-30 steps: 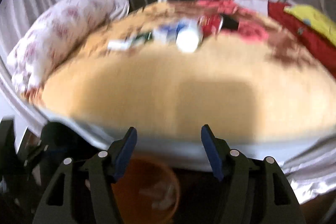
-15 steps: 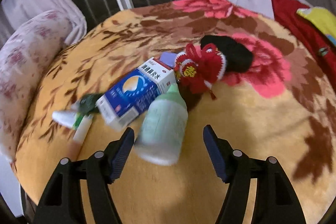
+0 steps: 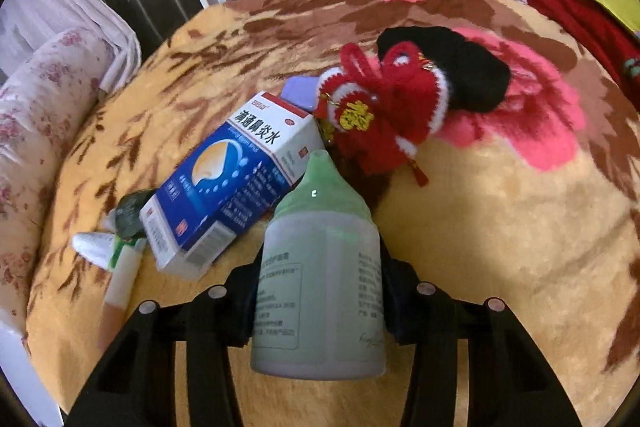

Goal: Collect trash
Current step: 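Return to the bed and grasp the green-capped lotion bottle with the right tool, then grasp the small white-and-brown tube with the left tool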

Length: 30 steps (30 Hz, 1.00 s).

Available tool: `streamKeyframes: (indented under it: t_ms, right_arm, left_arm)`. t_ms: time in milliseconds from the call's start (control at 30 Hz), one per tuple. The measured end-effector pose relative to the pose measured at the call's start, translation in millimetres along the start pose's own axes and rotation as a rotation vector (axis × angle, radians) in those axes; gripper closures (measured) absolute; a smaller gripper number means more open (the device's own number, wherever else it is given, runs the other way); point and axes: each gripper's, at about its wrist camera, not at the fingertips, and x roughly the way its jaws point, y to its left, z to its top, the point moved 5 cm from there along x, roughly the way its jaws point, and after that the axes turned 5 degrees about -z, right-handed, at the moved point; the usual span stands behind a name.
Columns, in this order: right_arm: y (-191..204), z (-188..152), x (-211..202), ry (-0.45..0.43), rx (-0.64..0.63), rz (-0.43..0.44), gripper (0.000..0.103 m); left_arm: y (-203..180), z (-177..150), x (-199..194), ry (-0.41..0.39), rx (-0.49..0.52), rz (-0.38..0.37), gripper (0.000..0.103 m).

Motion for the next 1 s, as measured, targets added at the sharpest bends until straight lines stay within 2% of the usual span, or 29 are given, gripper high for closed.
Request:
streamKeyframes:
  t_ms: [67,267,367,467,533,567,600,633,667,700,733,1000]
  right_arm:
    - [-3,-6,-8,-0.018,-0.011,0.012,0.056]
    - [-11,-19,-18,-0.054,-0.037,0.05,0.056]
    - [-13,-19,-17,-0.059,-0.024,0.073,0.056]
    - [-14,-19,-17,-0.064,-0.02,0.089,0.056]
    - [-16,-19,-16,-0.062,-0.008,0.107,0.056]
    - [-16,-19,-16,-0.061,-0.003,0.114,0.056]
    - [-17,-19,-15,-0.059,0.004,0.123,0.056]
    - [-18,-18,-14,-0.058,0.005,0.126,0.056]
    - [-18,-18,-14,-0.058,0.004,0.127,0.056]
    - [-18,-18,-14,-0.059,0.003,0.124,0.056]
    - [-18,-18,-14,-0.06,0.002,0.123,0.056]
    - [-20,-18,-16,-0.07,0.018,0.14,0.056]
  left_arm:
    - [1,27,13,0.002,-0.013,0.028,0.023]
    - [12,86,82,0.096,-0.118,0.067,0.023]
    - [18,98,112,0.155,-0.189,0.061,0.023]
    - [21,108,138,0.173,-0.195,0.128,0.023]
    - [24,111,155,0.184,-0.168,0.215,0.039]
    - [26,111,159,0.185,-0.166,0.236,0.04]
    - [26,111,160,0.172,-0.162,0.251,0.047]
    - [23,111,158,0.159,-0.148,0.26,0.059]
    - [21,111,157,0.152,-0.132,0.26,0.066]
    - [17,109,154,0.141,-0.112,0.25,0.08]
    - [15,109,151,0.132,-0.105,0.24,0.086]
    - [6,96,106,0.023,-0.077,0.167,0.086]
